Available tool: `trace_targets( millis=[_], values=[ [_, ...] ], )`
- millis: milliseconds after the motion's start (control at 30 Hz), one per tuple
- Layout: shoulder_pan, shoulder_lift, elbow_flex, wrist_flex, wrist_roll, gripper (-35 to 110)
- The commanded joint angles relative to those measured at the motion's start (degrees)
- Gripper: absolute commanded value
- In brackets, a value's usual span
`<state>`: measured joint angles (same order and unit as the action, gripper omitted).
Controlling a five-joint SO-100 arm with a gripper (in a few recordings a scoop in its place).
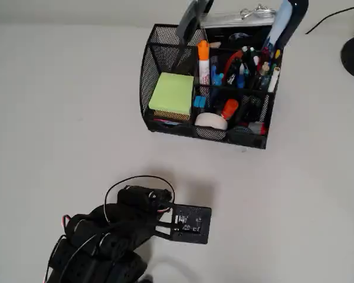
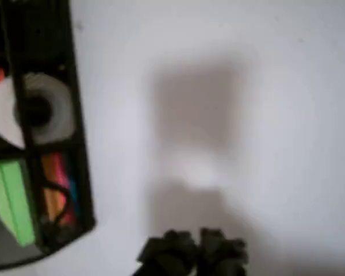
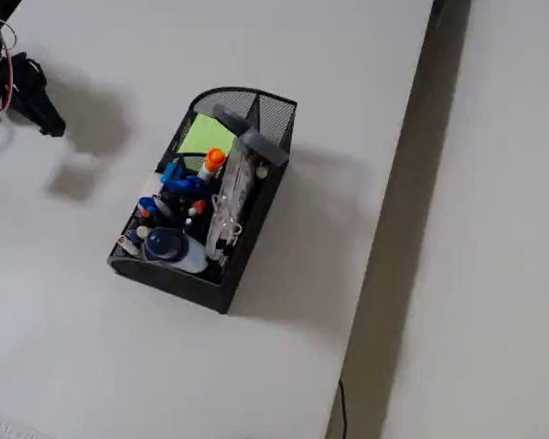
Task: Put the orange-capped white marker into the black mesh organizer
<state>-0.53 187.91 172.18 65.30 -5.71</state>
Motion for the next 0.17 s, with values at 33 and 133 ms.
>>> trace_targets(
  millis=[33, 133],
  values=[
    [0.5, 0.6, 0.1, 0.1, 0.5, 0],
    [0.5, 0.6, 0.1, 0.1, 0.5, 0]
  ],
)
